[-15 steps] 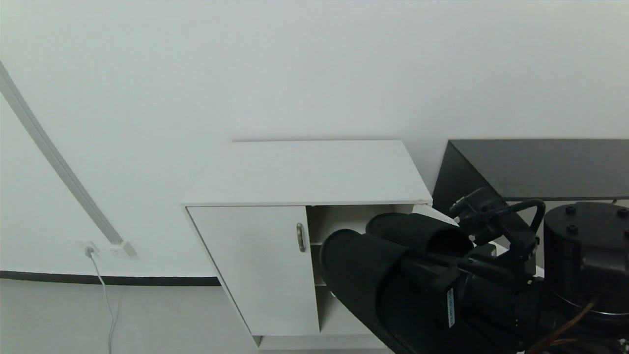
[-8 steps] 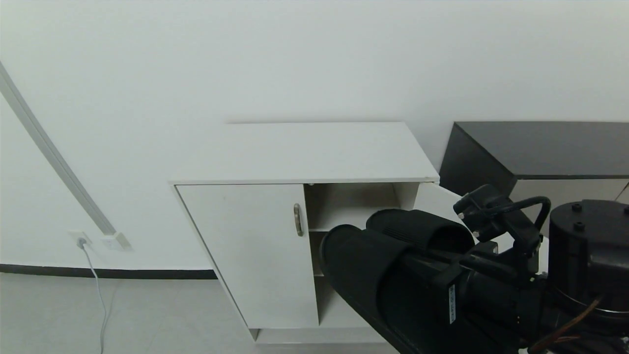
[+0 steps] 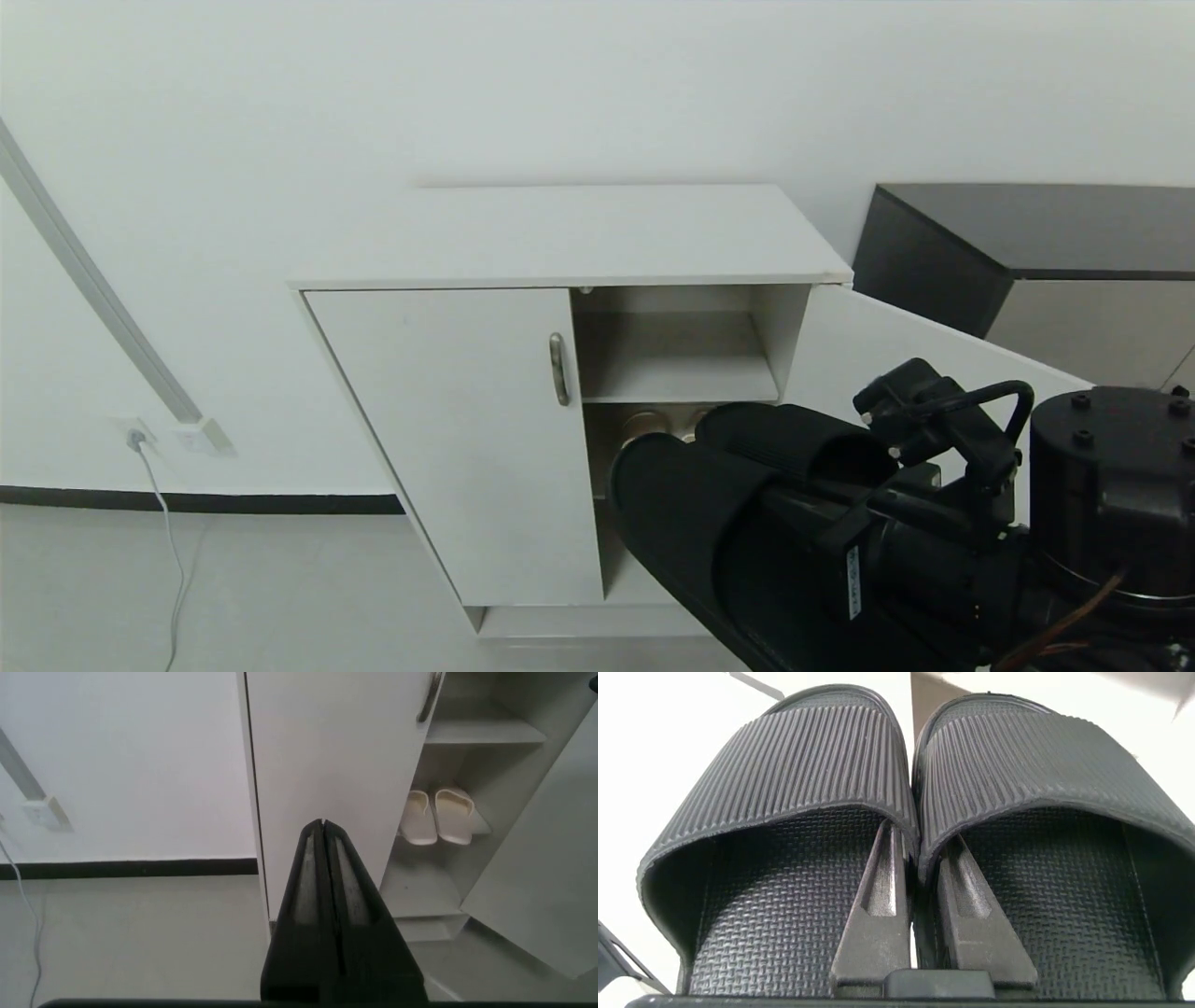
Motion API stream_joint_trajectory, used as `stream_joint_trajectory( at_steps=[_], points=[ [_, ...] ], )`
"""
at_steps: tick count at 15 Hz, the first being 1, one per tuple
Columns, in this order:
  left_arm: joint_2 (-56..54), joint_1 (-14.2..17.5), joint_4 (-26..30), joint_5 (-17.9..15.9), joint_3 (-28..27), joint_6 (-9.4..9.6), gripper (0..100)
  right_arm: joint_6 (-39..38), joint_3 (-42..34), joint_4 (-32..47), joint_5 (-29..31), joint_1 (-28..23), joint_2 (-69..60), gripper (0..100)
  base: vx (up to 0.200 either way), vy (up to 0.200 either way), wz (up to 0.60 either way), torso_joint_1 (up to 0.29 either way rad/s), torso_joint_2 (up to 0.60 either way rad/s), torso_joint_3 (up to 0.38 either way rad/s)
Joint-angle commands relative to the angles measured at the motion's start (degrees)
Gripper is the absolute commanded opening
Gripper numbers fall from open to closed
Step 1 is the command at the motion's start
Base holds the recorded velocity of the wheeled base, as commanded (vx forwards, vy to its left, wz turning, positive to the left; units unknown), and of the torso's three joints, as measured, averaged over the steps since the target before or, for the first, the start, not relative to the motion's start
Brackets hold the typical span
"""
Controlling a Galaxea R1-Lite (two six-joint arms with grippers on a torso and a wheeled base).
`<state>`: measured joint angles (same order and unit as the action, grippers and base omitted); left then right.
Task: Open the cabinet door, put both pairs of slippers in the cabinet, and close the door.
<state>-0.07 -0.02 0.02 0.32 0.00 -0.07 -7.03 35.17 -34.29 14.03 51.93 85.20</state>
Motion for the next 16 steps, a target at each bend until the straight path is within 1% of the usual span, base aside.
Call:
stream_joint_trajectory(
  at_steps=[1,9,12,16],
  points=[
    [0.1,0.0,0.0,0.0,0.0,-0.01,0,0.0,0.0,0.0,0.0,0.0,0.2,0,0.000,0.000,0.00,-0.168,0.51,0.310],
    [0.1,0.0,0.1,0.0,0.0,-0.01,0,0.7,-0.1,-0.1,0.1,0.0,0.1,0,0.000,0.000,0.00,-0.135,0.47,0.336],
    [0.1,0.0,0.0,0.0,0.0,-0.01,0,0.7,-0.2,-0.1,0.0,0.0,0.1,0,0.000,0.000,0.00,-0.076,0.45,0.370],
    [0.1,0.0,0.0,0.0,0.0,-0.01,0,0.7,-0.3,-0.1,0.1,0.0,-0.1,0,0.000,0.000,0.00,-0.022,0.42,0.394]
  ],
)
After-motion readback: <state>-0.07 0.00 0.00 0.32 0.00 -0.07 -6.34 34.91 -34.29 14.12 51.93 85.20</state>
